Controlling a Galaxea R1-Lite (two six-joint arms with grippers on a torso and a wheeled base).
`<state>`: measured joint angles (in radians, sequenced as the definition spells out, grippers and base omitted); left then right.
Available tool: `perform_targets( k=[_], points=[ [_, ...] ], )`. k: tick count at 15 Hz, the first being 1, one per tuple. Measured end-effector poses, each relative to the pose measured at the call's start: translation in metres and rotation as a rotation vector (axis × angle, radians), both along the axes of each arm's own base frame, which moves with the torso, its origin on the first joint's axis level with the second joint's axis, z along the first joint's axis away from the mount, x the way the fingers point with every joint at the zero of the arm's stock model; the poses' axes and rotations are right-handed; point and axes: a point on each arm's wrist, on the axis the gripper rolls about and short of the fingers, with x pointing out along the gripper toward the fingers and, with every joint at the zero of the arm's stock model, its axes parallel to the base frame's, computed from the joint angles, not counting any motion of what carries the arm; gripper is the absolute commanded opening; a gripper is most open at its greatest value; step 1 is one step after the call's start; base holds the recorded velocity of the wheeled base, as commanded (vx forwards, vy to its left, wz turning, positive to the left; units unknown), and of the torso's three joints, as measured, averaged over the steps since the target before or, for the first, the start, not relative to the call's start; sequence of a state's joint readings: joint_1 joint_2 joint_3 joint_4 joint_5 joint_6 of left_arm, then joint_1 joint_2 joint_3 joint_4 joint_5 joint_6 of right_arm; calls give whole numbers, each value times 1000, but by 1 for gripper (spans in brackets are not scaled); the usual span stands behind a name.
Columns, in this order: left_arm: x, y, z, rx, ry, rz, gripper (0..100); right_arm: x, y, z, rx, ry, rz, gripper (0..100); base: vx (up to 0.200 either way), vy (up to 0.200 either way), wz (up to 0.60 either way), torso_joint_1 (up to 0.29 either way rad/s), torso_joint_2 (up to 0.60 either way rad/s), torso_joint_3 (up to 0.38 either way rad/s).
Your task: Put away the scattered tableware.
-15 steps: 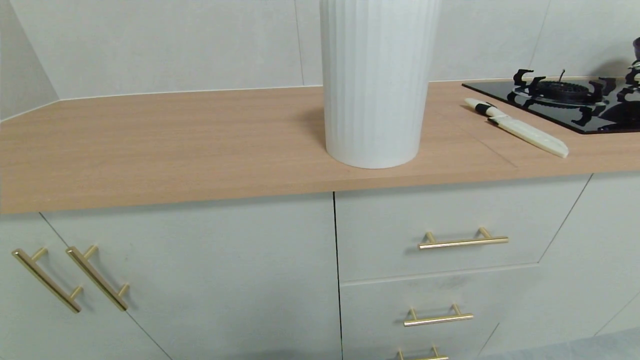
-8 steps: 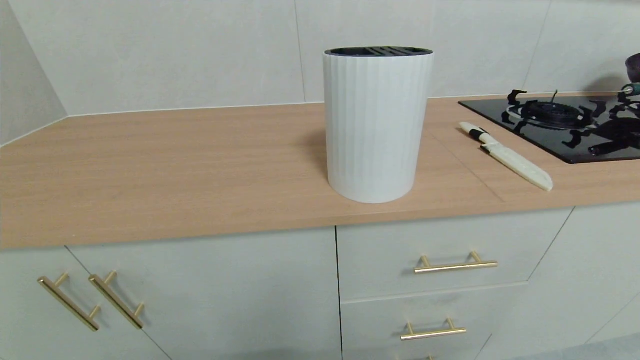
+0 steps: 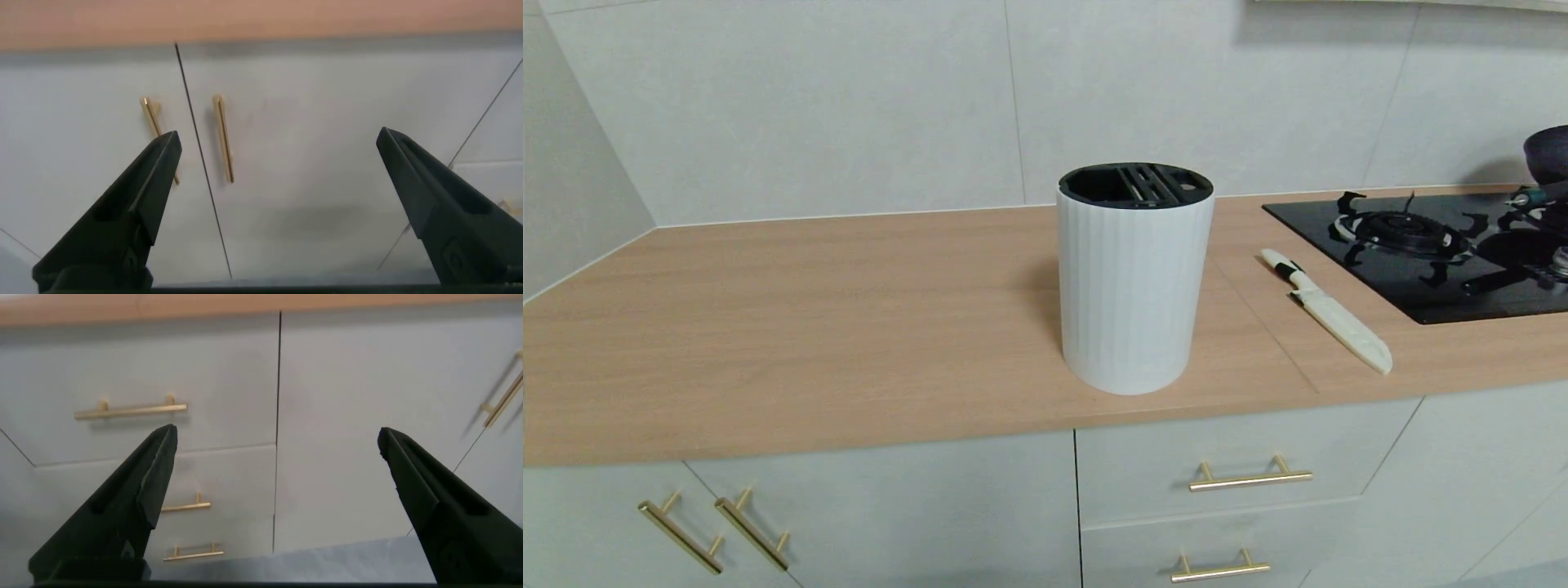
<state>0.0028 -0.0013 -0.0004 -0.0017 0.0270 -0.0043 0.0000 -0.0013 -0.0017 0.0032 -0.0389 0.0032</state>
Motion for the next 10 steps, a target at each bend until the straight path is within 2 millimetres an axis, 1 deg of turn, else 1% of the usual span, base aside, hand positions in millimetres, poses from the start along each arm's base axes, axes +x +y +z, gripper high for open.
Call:
perform_targets(
  k=[10],
  points=[
    [0, 0, 0, 0, 0, 0, 100, 0, 0, 0, 0, 0, 0, 100, 0, 0, 0, 225, -516, -295]
  ],
)
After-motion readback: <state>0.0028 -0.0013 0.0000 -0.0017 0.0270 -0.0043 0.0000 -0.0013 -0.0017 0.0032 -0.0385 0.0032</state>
